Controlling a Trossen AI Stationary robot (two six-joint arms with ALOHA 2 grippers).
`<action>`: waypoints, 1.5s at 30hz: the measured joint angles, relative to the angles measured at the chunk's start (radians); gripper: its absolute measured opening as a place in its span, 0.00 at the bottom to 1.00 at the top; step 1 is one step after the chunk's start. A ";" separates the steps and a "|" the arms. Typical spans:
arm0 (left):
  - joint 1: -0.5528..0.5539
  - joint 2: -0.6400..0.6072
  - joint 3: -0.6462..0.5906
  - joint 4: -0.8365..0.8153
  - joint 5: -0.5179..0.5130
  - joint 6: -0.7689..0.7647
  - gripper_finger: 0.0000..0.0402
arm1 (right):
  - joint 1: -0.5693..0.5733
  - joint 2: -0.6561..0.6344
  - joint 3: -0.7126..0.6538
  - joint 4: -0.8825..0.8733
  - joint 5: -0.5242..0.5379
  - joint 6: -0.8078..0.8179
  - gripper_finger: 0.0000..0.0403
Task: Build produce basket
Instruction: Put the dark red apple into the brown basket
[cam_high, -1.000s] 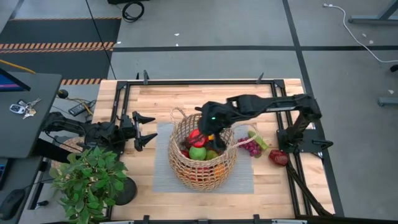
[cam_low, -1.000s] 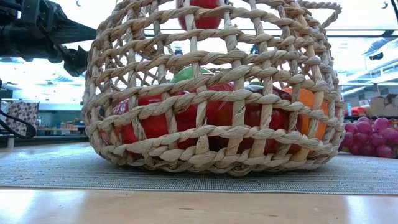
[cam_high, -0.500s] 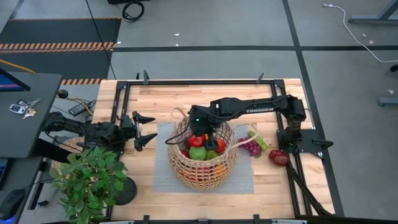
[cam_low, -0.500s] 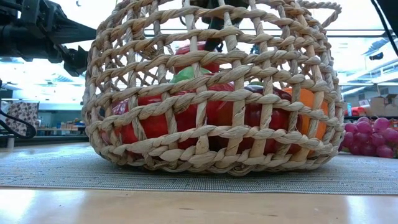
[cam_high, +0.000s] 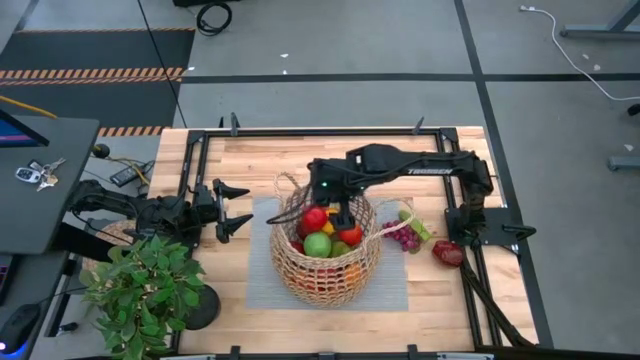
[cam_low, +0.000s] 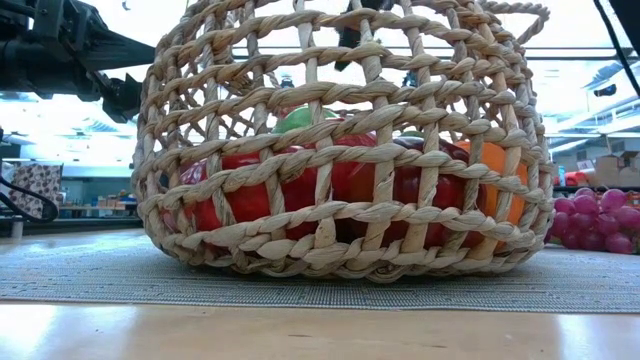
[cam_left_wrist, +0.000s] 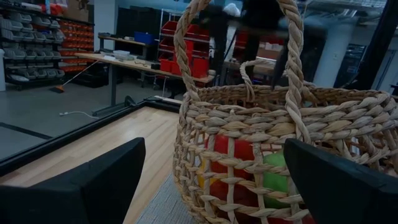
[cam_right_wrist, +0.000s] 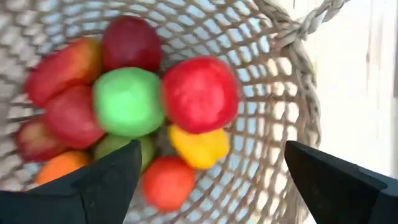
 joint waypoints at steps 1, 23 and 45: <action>0.000 0.000 0.000 0.000 0.000 0.000 0.97 | 0.010 0.000 0.032 -0.037 0.000 0.015 0.99; 0.000 0.000 0.000 0.000 0.000 0.000 0.97 | 0.527 -0.172 0.103 -0.224 0.209 0.520 0.90; 0.000 0.000 0.000 0.000 0.000 0.000 0.97 | 0.708 -0.389 -0.701 -0.151 0.013 1.189 0.86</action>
